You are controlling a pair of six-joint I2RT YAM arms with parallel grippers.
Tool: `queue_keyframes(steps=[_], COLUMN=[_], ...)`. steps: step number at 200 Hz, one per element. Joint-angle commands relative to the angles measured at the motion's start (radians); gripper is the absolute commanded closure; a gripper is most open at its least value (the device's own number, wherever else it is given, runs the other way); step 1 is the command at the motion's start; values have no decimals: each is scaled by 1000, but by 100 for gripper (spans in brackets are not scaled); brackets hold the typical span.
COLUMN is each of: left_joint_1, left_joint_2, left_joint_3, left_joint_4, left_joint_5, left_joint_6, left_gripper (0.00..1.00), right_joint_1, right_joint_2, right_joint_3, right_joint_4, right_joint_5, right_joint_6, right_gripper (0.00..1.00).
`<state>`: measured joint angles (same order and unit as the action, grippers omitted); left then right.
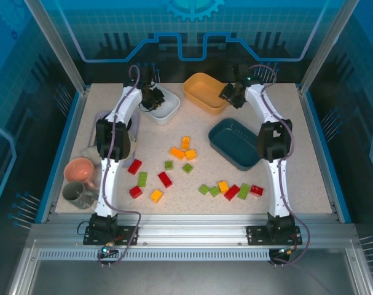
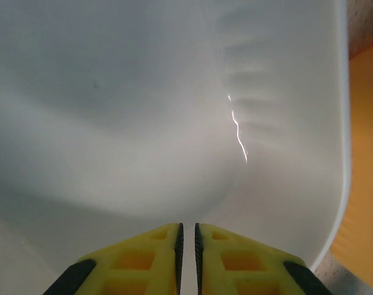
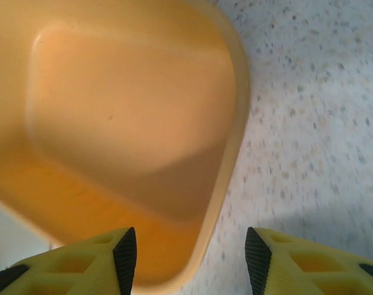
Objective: Sort the legos into containers by color
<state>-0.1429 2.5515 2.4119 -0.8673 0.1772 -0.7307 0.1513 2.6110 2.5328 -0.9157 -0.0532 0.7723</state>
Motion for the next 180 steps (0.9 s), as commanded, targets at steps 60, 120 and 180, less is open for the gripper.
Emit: queue_keyframes(steps=[60, 120, 180], left_joint_1=[-103, -153, -166], left_joint_2=[-77, -199, -316], left_joint_3=[-128, -340, -555], left_joint_4=[34, 136, 179], left_joint_5=[111, 137, 128], left_joint_6=[-14, -99, -131], left_gripper=[87, 88, 90], right_joint_1=[-7, -3, 15], right_joint_2=[29, -171, -234], right_joint_3=[55, -266, -311], right_joint_4=[-117, -91, -153], right_joint_5=[-24, 7, 59], right_joint_6=[-53, -93, -41], right_gripper=[82, 89, 90])
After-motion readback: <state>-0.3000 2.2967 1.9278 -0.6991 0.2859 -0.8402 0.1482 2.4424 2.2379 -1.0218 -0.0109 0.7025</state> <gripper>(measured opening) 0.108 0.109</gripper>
